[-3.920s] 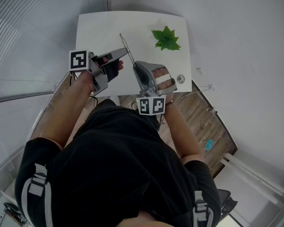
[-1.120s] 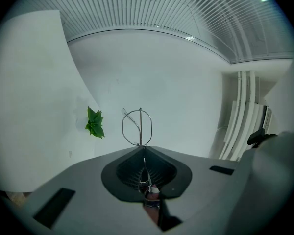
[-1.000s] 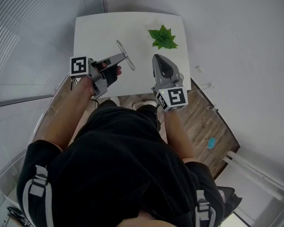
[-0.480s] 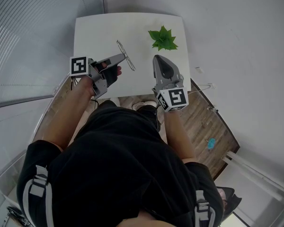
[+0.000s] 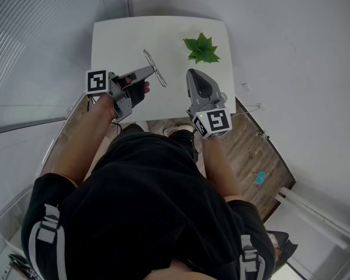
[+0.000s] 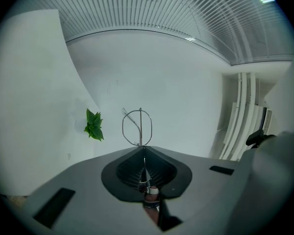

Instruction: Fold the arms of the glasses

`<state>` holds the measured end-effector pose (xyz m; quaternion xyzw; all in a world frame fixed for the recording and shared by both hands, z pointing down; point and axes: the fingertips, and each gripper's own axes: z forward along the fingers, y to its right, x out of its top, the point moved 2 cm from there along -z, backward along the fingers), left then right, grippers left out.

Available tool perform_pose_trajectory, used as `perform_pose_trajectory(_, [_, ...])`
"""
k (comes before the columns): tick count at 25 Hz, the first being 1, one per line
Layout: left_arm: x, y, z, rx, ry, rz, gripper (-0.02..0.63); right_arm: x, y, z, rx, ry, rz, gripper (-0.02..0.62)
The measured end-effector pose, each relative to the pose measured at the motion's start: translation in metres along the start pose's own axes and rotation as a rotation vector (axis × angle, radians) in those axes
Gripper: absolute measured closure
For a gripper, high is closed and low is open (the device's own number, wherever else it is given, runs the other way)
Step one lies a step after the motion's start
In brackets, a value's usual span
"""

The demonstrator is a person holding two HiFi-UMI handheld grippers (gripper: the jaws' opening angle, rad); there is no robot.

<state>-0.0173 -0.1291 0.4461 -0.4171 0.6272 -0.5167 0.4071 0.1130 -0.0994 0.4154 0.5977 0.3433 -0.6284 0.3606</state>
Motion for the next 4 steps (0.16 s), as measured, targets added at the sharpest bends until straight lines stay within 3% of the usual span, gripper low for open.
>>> perform_pose_trajectory(4, [0.0007,0.0,-0.0001,0.003,0.002,-0.003,0.592,0.0003,-0.0023,0.002,0.012,-0.004,0.003,0.584])
